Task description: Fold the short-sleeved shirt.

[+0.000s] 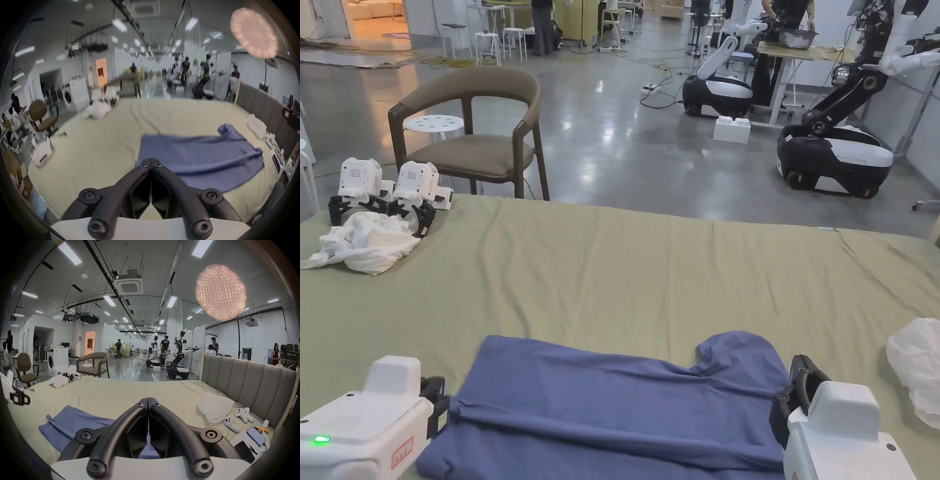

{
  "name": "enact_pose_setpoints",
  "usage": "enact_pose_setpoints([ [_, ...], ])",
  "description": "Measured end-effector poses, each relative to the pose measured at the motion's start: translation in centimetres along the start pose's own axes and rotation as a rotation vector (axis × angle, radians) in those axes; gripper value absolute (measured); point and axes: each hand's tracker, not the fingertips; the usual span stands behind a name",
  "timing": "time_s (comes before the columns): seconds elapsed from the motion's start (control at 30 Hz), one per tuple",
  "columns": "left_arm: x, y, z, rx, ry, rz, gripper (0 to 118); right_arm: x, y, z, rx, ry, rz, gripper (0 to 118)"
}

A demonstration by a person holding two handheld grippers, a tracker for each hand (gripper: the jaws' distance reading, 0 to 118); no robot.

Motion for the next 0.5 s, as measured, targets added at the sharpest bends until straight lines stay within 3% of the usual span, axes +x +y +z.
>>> enact_pose_setpoints([
  [0.1,-1.9,-1.2,-3.9,-0.166,-0.02,0.017,0,0.3,-0.7,-0.2,-0.038,0.002,0.005,0],
  [0.13,-2.5,-1.5,-5.2,-0.202,-0.022,0.032,8,0.4,-0.9,-0.3,-0.046,-0.003,0.008,0],
  [0.17,-2.9,-1.7,-6.1,-0.223,-0.016,0.049,22,0.5,-1.2,-0.3,-0.053,-0.006,0.012,0],
  [0.23,-3.8,-2.0,-8.3,-0.295,-0.011,0.075,66,0.8,-1.7,-0.4,-0.075,-0.012,0.012,0],
  [0.27,-4.1,-2.1,-9.3,-0.317,-0.008,0.092,75,0.9,-1.9,-0.5,-0.086,-0.014,0.011,0],
  [0.5,-4.8,-3.6,-14.3,-0.556,0.027,0.129,77,2.2,-3.5,-0.8,-0.149,-0.043,0.02,0],
])
